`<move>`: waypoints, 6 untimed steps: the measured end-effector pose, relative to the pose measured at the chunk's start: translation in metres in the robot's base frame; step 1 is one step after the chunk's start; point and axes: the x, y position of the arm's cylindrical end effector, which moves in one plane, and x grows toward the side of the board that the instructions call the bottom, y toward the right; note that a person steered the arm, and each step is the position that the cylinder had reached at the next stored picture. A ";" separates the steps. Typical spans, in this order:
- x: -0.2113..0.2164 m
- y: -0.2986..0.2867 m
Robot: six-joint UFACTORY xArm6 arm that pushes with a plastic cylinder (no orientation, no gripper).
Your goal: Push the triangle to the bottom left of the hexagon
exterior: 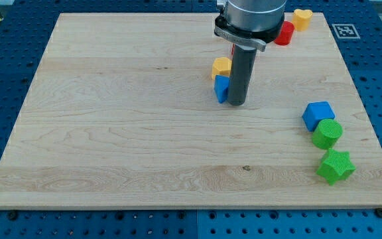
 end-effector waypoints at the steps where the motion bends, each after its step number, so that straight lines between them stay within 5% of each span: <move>1: -0.001 0.003; 3: -0.024 0.025; 6: -0.025 -0.020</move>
